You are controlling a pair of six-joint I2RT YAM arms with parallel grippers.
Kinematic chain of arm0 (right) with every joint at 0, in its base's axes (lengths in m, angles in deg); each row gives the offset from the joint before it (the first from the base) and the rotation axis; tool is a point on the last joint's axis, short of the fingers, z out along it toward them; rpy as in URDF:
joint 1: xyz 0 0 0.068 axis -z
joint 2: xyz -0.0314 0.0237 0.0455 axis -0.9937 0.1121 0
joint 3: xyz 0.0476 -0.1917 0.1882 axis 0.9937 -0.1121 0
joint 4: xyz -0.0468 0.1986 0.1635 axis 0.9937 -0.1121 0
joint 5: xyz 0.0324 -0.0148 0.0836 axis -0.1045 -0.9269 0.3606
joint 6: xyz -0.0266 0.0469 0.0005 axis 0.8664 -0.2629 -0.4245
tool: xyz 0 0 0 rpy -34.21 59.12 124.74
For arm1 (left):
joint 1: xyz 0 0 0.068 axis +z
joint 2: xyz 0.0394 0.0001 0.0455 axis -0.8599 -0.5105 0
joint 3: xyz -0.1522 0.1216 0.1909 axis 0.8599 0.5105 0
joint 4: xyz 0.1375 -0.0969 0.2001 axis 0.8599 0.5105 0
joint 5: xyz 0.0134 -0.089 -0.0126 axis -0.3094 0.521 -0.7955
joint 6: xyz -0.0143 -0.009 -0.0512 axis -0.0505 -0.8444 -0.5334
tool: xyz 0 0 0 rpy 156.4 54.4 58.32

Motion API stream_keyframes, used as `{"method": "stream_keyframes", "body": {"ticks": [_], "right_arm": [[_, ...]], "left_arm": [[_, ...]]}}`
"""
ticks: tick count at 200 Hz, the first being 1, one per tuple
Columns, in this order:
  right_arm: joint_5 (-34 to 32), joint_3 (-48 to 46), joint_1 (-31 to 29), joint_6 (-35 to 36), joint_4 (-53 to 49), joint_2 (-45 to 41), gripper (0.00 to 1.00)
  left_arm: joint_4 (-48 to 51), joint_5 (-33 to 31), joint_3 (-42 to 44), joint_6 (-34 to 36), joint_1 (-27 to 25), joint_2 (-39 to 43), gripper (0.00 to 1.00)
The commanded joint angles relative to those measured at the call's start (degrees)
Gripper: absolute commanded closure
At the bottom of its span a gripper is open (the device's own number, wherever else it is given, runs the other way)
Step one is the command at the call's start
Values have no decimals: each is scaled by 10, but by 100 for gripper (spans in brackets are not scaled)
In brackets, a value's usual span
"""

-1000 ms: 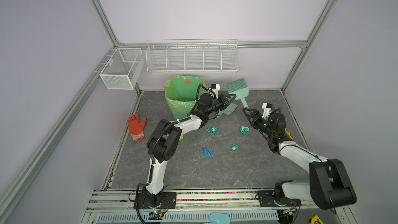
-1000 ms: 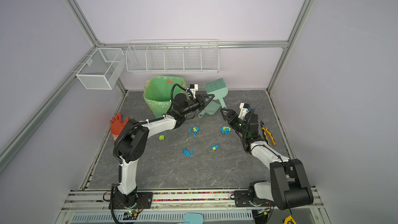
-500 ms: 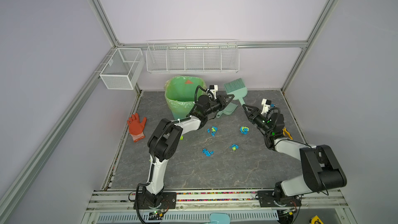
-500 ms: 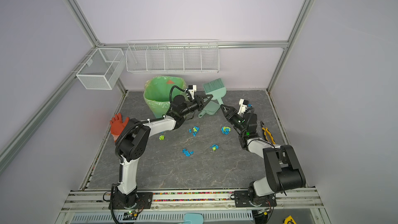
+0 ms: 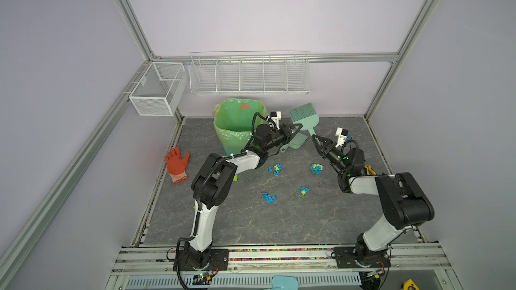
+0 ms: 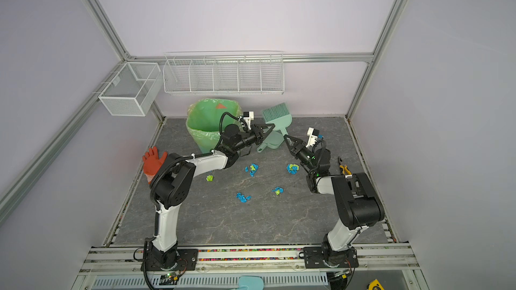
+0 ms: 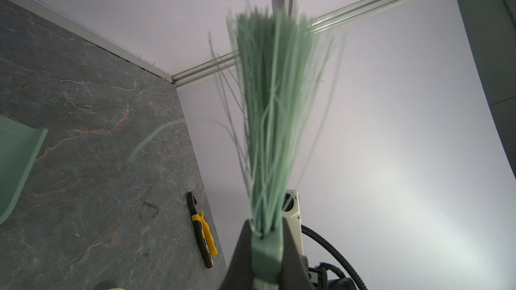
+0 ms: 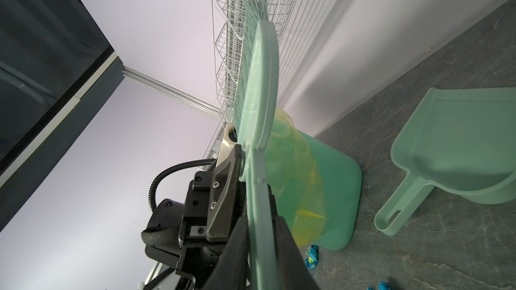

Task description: Sweep away the paper scraps from the table

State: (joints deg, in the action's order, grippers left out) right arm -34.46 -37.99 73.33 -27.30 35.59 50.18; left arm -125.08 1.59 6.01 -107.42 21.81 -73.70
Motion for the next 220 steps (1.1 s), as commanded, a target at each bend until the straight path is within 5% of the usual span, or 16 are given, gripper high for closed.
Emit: {"method": "stream_keyframes", "body": {"ticks": [1, 42, 124, 156, 177, 220], "right_arm": [[5, 11, -3, -18, 41, 1, 86], [5, 4, -2, -16, 40, -6, 93], [28, -14, 45, 56, -169, -123, 93], [28, 32, 53, 187, -483, -213, 93], [-34, 75, 55, 304, -712, -292, 93], [-137, 175, 56, 423, -1007, -373, 93]], "left_arm": [[-26, 8, 6, -5, 1, -5, 100], [-4, 8, 7, 9, 1, 7, 100], [148, -2, 30, 148, -1, 89, 67], [254, 31, 0, 220, -8, 103, 59], [375, 8, -14, 313, -20, 134, 48], [539, -40, -50, 455, -31, 162, 30]]}}
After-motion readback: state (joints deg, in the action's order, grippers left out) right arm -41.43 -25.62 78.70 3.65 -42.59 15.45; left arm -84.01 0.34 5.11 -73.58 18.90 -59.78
